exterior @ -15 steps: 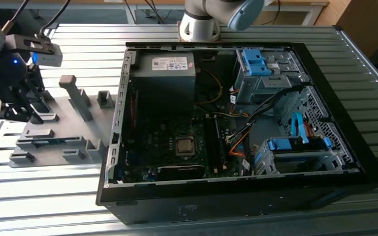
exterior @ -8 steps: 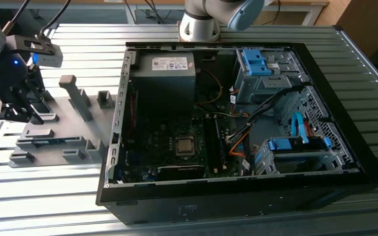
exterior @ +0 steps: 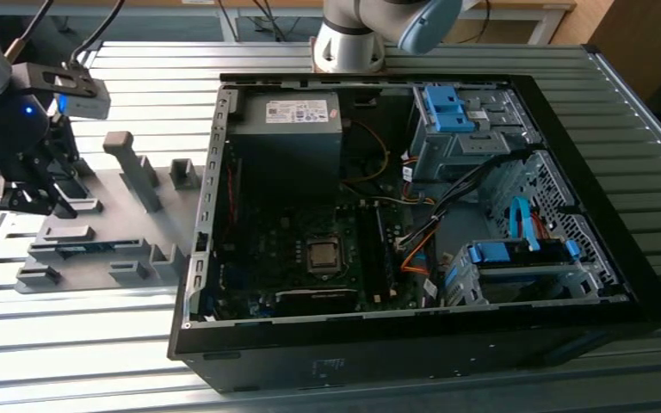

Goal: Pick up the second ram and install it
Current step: 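Pick up the second ram and move it above second insertion slot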

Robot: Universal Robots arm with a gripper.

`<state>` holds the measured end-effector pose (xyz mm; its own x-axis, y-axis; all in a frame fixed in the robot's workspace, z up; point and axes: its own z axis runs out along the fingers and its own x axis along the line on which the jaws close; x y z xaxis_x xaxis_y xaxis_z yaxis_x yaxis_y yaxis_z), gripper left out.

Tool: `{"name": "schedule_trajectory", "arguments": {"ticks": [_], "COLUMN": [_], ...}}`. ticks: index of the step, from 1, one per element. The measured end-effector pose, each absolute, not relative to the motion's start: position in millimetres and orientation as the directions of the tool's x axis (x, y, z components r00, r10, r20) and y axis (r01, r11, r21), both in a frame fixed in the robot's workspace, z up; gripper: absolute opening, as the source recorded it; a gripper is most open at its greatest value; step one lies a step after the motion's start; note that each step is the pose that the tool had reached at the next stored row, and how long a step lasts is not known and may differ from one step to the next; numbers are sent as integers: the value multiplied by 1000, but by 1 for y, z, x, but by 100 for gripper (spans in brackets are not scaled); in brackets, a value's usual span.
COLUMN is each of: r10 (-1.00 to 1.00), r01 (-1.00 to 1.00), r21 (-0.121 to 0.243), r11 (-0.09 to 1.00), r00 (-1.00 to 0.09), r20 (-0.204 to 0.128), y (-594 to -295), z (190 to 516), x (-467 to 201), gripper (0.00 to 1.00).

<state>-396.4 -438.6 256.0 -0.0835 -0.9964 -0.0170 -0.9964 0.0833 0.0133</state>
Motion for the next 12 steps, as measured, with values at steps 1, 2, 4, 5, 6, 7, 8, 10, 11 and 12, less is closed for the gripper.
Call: {"name": "schedule_trajectory", "arguments": {"ticks": [1, 2, 4, 5, 6, 7, 8, 10, 11, 12], "r10": [-996, -996, -996, -996, -996, -996, -996, -996, -996, -996], "r01": [-996, -996, -996, -996, -996, -996, -996, -996, -996, -996], "r21": [13, 13, 13, 13, 13, 13, 13, 13, 13, 13], "r11": [83, 83, 83, 83, 83, 83, 83, 83, 83, 83], "r00": [-83, -83, -83, -83, -83, -84, -83, -83, -83, -83], "r20": [-17, -17, -17, -17, -17, -17, -17, -17, -17, -17], "y": [-439, -439, -439, -439, -439, -439, -439, -439, -439, -439], "z": [256, 256, 255, 255, 255, 255, 254, 254, 254, 253], "x": [-396, -396, -396, -396, -396, -396, -396, -396, -396, -396], "gripper": [37, 37, 37, 37, 37, 37, 37, 37, 37, 37]}}
